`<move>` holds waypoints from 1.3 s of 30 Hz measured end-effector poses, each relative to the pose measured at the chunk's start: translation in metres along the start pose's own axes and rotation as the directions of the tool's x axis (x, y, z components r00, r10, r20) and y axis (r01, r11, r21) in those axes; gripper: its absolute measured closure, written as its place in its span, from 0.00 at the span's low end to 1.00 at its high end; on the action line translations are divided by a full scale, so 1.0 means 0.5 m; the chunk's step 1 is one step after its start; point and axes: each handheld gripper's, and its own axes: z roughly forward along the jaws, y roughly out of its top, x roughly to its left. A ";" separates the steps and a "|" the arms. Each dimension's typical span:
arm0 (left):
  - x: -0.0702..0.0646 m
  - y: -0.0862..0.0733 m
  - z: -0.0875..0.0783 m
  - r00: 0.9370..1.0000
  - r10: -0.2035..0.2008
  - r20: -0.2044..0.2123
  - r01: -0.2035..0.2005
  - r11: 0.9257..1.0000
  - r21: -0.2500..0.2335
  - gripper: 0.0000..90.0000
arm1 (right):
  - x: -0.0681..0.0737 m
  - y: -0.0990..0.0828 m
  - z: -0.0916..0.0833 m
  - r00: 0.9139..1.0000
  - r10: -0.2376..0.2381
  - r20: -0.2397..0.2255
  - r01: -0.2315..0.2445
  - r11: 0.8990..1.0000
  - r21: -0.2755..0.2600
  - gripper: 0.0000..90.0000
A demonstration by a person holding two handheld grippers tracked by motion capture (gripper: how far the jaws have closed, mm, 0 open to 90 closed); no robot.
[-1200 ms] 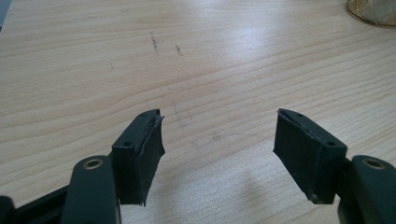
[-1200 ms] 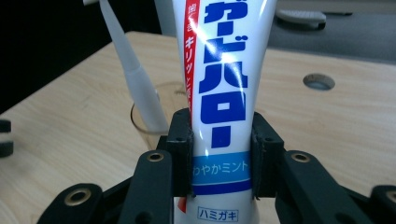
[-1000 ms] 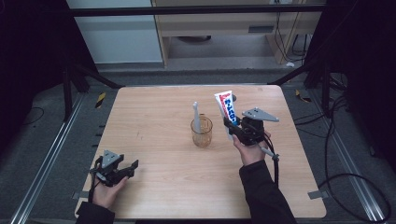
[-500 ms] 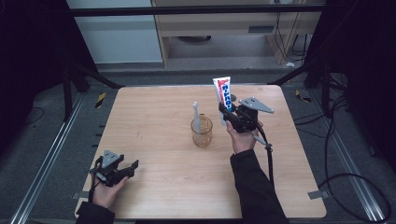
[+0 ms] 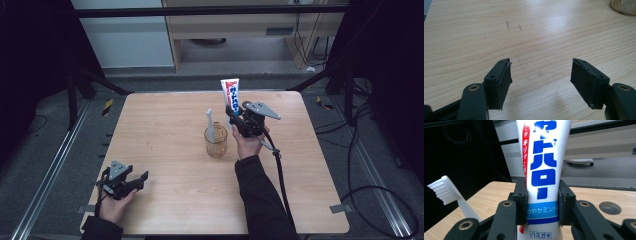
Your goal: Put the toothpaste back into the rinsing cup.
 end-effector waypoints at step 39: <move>0.000 -0.001 0.001 1.000 -0.004 0.002 0.004 1.000 0.002 0.35 | 0.032 -0.082 0.077 1.000 -0.004 -0.026 0.006 0.996 0.091 0.73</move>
